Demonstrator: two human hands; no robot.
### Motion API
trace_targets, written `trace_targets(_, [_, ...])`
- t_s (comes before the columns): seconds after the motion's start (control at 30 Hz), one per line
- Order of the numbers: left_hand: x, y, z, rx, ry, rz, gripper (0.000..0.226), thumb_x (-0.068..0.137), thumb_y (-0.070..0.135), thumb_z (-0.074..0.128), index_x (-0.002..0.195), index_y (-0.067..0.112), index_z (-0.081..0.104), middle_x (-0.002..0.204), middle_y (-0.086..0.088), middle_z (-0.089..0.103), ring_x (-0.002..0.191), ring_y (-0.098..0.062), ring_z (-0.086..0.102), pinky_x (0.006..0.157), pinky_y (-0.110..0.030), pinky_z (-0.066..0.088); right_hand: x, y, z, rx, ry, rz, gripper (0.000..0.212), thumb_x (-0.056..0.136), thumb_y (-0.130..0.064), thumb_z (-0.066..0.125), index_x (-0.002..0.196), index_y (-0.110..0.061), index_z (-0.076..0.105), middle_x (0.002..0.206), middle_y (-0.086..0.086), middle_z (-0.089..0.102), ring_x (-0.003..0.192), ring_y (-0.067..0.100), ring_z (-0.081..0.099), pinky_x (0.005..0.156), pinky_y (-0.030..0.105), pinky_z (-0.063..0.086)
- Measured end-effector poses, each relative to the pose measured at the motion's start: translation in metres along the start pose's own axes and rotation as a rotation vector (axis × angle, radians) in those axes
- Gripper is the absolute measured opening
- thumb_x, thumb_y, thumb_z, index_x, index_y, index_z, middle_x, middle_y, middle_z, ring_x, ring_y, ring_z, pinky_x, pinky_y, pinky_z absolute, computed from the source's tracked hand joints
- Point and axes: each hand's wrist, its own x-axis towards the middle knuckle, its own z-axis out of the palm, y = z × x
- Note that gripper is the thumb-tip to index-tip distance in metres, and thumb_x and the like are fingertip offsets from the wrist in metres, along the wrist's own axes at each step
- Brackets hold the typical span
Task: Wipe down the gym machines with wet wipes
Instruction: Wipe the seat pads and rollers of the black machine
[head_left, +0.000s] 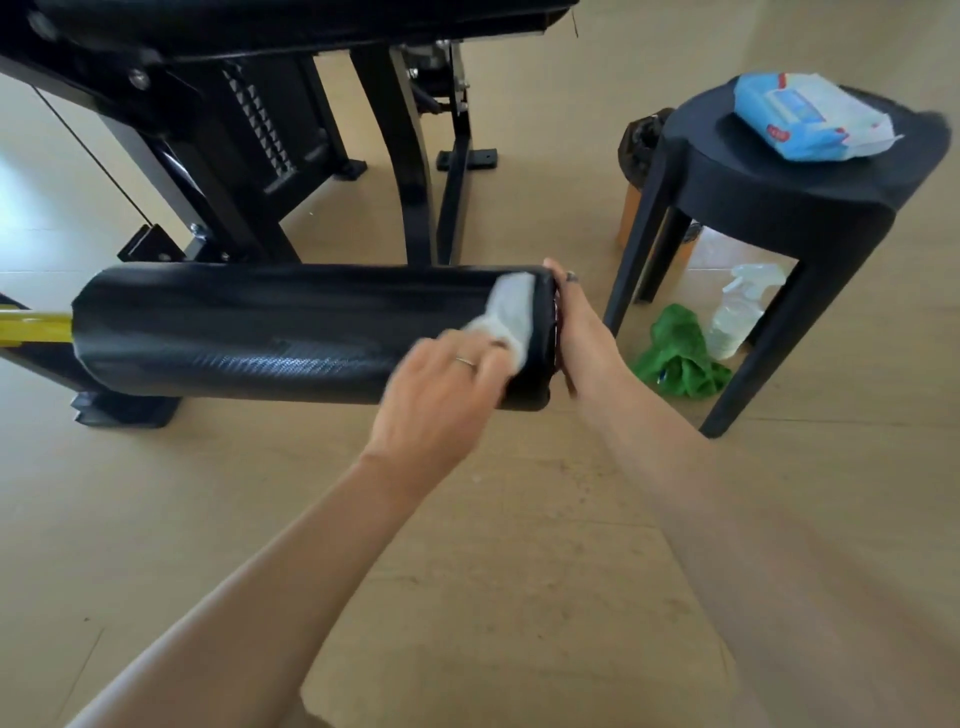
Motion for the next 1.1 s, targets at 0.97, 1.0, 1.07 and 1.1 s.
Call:
trace_targets(0.97, [0.011, 0.024, -0.011, -0.081, -0.14, -0.178, 0.022, 0.084, 0.004, 0.055, 0.093, 0.016, 0.04, 0.08, -0.006, 0.058, 0.066, -0.023, 0.051, 0.061, -0.033, 0.031, 0.022, -0.001, 0.005, -0.138, 0.053, -0.361, 0.041, 0.106, -0.055, 0.036, 0.114, -0.037, 0.072, 0.121, -0.011, 0.068, 0.114, 0.009, 0.062, 0.095, 0.03, 0.048])
trace_targets(1.0, [0.005, 0.006, -0.015, -0.067, -0.181, -0.248, 0.014, 0.087, 0.007, 0.051, 0.093, 0.015, 0.04, 0.079, -0.007, 0.06, 0.065, -0.023, 0.051, 0.061, -0.033, 0.03, 0.02, -0.001, 0.005, -0.175, 0.031, -0.376, 0.044, 0.107, -0.055, 0.032, 0.116, -0.036, 0.071, 0.118, -0.009, 0.068, 0.111, 0.012, 0.063, 0.093, 0.032, 0.05])
trace_targets(1.07, [-0.009, -0.031, -0.021, -0.022, -0.243, -0.513, 0.007, 0.094, 0.014, 0.042, 0.092, 0.01, 0.047, 0.08, -0.011, 0.063, 0.066, -0.024, 0.053, 0.062, -0.035, 0.035, 0.021, 0.0, 0.004, -0.216, 0.03, -0.373, 0.047, 0.108, -0.054, 0.029, 0.118, -0.033, 0.07, 0.112, -0.007, 0.067, 0.107, 0.013, 0.061, 0.09, 0.033, 0.05])
trace_targets(1.1, [-0.016, -0.046, -0.024, 0.002, -0.276, -0.641, 0.013, 0.097, 0.017, 0.042, 0.092, 0.009, 0.051, 0.084, -0.013, 0.065, 0.07, -0.024, 0.054, 0.064, -0.036, 0.039, 0.021, 0.0, 0.004, -0.228, 0.038, -0.37, 0.048, 0.109, -0.053, 0.027, 0.119, -0.031, 0.069, 0.11, -0.007, 0.067, 0.105, 0.012, 0.061, 0.088, 0.032, 0.049])
